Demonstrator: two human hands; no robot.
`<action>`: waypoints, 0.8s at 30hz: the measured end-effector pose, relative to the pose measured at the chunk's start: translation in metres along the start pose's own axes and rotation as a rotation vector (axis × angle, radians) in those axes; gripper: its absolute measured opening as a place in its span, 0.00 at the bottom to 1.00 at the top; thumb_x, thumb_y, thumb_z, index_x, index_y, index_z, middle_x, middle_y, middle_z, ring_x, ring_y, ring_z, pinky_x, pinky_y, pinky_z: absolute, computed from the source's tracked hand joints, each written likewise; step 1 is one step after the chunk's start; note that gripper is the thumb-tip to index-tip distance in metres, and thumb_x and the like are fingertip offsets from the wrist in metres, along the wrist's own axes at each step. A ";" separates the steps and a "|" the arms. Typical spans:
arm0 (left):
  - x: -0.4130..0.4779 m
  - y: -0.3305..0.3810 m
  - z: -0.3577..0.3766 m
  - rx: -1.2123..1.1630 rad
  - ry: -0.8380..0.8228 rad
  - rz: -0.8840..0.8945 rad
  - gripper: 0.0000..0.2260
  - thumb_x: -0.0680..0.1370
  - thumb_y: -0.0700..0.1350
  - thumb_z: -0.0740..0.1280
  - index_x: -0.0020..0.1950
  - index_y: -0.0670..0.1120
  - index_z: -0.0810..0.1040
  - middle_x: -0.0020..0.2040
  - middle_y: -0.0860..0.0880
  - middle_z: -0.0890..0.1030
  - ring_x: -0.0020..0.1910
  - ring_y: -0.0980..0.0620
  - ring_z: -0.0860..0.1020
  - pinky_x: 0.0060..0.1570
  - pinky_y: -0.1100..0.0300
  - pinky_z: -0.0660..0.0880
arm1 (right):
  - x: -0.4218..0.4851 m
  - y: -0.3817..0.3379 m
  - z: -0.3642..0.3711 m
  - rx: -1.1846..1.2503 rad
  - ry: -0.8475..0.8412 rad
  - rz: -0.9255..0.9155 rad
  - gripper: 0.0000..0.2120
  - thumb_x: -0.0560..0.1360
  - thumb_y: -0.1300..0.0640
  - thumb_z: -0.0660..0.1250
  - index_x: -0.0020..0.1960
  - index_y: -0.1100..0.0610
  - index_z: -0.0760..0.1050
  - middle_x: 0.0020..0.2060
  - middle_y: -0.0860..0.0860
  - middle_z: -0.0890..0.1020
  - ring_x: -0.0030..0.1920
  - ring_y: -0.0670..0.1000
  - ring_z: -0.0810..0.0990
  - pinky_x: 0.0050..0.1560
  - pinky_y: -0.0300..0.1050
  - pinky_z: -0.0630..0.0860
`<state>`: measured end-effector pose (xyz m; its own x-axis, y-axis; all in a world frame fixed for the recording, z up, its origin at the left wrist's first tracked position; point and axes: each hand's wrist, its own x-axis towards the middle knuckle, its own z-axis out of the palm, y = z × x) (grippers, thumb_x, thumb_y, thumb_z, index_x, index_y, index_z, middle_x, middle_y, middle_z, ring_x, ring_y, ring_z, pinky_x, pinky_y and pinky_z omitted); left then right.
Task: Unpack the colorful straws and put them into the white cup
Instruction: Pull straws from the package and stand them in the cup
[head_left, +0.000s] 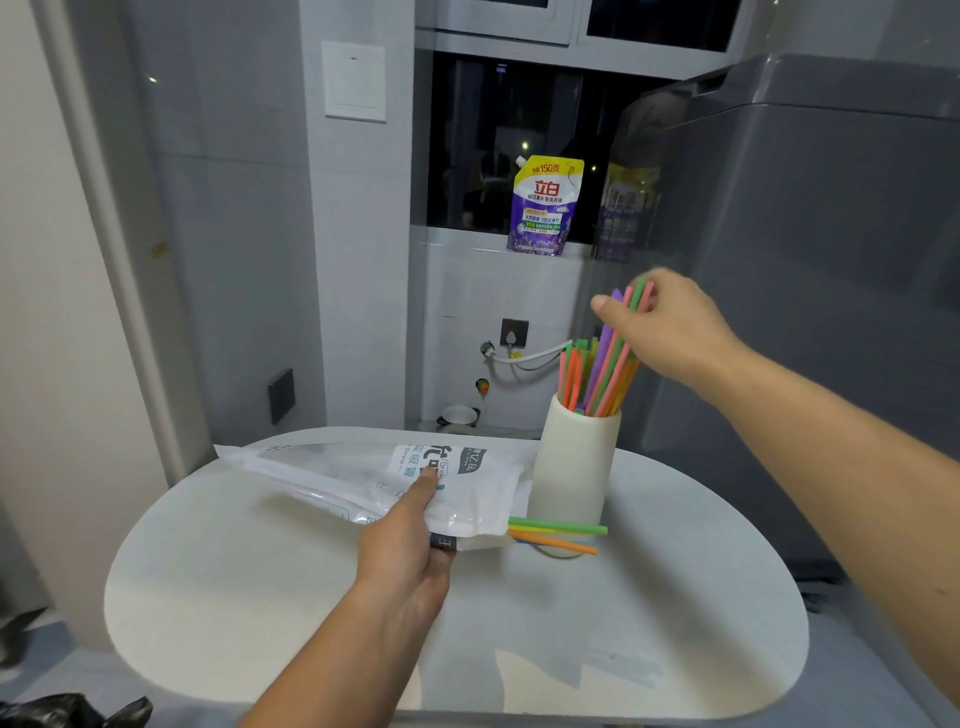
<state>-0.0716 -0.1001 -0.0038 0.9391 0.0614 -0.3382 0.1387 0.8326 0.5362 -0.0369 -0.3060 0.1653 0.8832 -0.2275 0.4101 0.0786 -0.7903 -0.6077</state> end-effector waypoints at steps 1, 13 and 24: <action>0.000 0.000 0.000 0.002 0.003 -0.001 0.12 0.79 0.35 0.70 0.61 0.43 0.80 0.53 0.46 0.87 0.36 0.54 0.87 0.28 0.60 0.81 | -0.001 -0.001 -0.001 0.040 0.013 -0.024 0.20 0.79 0.45 0.66 0.67 0.53 0.70 0.50 0.47 0.76 0.45 0.49 0.77 0.40 0.41 0.72; -0.003 0.001 0.000 0.021 0.010 0.001 0.10 0.79 0.35 0.70 0.60 0.42 0.80 0.52 0.45 0.86 0.33 0.54 0.86 0.26 0.62 0.80 | -0.009 0.010 0.019 -0.434 -0.351 -0.171 0.21 0.83 0.41 0.49 0.48 0.51 0.75 0.50 0.52 0.79 0.58 0.58 0.76 0.54 0.52 0.73; -0.002 0.001 0.001 0.029 0.001 0.009 0.13 0.78 0.36 0.71 0.63 0.42 0.80 0.52 0.46 0.87 0.34 0.54 0.87 0.27 0.61 0.81 | -0.015 0.021 0.025 -0.459 -0.313 -0.231 0.33 0.82 0.37 0.48 0.82 0.51 0.49 0.82 0.50 0.54 0.81 0.52 0.49 0.77 0.57 0.54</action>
<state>-0.0729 -0.1001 -0.0021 0.9402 0.0695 -0.3336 0.1389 0.8158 0.5614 -0.0370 -0.3055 0.1295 0.9666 0.1030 0.2347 0.1389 -0.9801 -0.1418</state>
